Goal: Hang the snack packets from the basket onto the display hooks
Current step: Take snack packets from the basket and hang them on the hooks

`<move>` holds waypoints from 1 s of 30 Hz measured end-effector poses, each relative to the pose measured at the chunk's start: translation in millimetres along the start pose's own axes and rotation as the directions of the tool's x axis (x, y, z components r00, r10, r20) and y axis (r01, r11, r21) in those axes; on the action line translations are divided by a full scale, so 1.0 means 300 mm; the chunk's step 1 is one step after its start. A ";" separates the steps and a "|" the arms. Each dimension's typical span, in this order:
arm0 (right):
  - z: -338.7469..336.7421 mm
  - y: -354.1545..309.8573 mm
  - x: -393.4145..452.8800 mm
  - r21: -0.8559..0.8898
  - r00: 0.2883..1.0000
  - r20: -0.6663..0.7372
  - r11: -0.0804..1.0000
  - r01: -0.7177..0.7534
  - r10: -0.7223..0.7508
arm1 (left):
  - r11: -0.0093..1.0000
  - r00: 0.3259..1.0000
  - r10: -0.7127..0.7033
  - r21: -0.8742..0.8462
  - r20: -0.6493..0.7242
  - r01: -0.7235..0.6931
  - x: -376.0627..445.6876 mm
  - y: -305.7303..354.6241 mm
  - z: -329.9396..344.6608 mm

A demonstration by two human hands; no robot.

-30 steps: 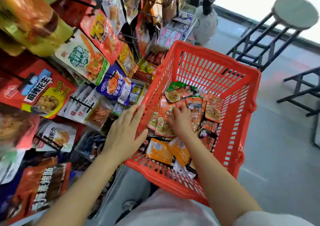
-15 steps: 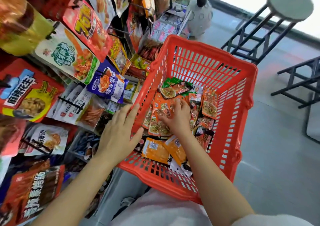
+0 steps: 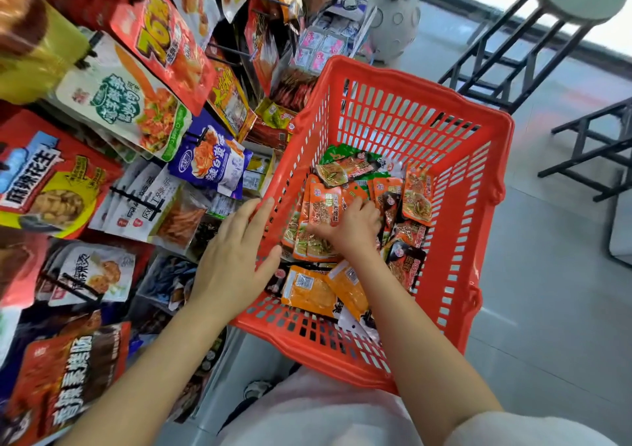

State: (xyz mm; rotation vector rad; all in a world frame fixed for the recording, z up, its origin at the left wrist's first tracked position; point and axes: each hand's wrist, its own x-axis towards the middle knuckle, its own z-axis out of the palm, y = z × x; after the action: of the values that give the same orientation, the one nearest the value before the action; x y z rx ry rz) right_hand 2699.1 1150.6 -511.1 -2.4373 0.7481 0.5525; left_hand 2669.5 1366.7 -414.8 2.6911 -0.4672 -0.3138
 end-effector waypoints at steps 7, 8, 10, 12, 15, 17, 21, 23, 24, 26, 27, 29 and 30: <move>-0.018 -0.048 0.019 0.050 0.997 0.044 0.997 -0.067 0.064 | 1.000 1.000 -0.004 -0.025 -0.015 0.004 0.000 -0.001 0.003; -0.019 -0.048 0.020 0.074 0.997 0.044 0.995 -0.062 0.059 | 1.000 1.000 -0.003 -0.023 -0.015 0.003 -0.001 0.000 0.003; -0.006 -0.051 0.012 0.089 1.000 -0.002 0.996 -0.021 0.021 | 1.000 1.000 -0.002 -0.024 -0.015 0.001 0.000 0.001 0.002; 0.013 -0.057 -0.002 0.068 0.999 -0.045 0.997 0.028 -0.025 | 1.000 1.000 -0.006 -0.030 -0.011 0.006 0.000 0.002 0.002; 0.019 -0.066 0.001 0.148 0.999 0.021 0.988 0.045 -0.049 | 0.999 1.000 -0.008 -0.033 -0.015 0.007 -0.004 0.006 -0.001; 0.001 -0.066 0.021 0.272 0.992 0.116 0.962 0.007 -0.040 | 0.999 1.000 -0.008 -0.034 -0.014 0.008 -0.003 0.008 -0.002; -0.037 -0.059 0.043 0.419 0.974 0.224 0.906 -0.058 -0.042 | 0.999 1.000 -0.013 -0.034 -0.010 0.013 0.001 0.010 -0.002; -0.034 -0.061 0.036 0.496 0.972 0.234 0.862 -0.107 -0.014 | 0.999 1.000 -0.017 -0.034 -0.009 0.016 0.000 0.011 -0.003; -0.031 -0.066 0.028 0.543 0.972 0.235 0.829 -0.133 0.002 | 0.999 1.000 -0.018 -0.035 -0.011 0.018 -0.001 0.011 -0.003; -0.013 -0.063 0.023 0.627 0.966 0.259 0.759 -0.174 0.008 | 1.000 1.000 -0.009 -0.024 -0.017 0.008 -0.002 0.011 -0.004; -0.008 -0.063 0.019 0.656 0.959 0.282 0.735 -0.172 -0.027 | 1.000 1.000 -0.005 -0.019 -0.015 0.005 -0.002 0.012 -0.006; -0.004 -0.069 -0.001 0.669 0.949 0.297 0.733 -0.128 -0.106 | 1.000 1.000 -0.003 -0.015 -0.013 0.002 0.001 0.011 -0.005; 0.001 -0.073 -0.012 0.667 0.951 0.282 0.739 -0.098 -0.128 | 1.000 1.000 -0.004 -0.017 -0.015 0.003 0.001 0.009 -0.003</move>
State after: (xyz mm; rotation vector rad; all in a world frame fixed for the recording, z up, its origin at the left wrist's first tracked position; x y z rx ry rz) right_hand 2709.6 1167.6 -501.6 -1.6229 0.6446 0.5226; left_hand 2669.4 1364.5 -412.8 2.6766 -0.4535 -0.2965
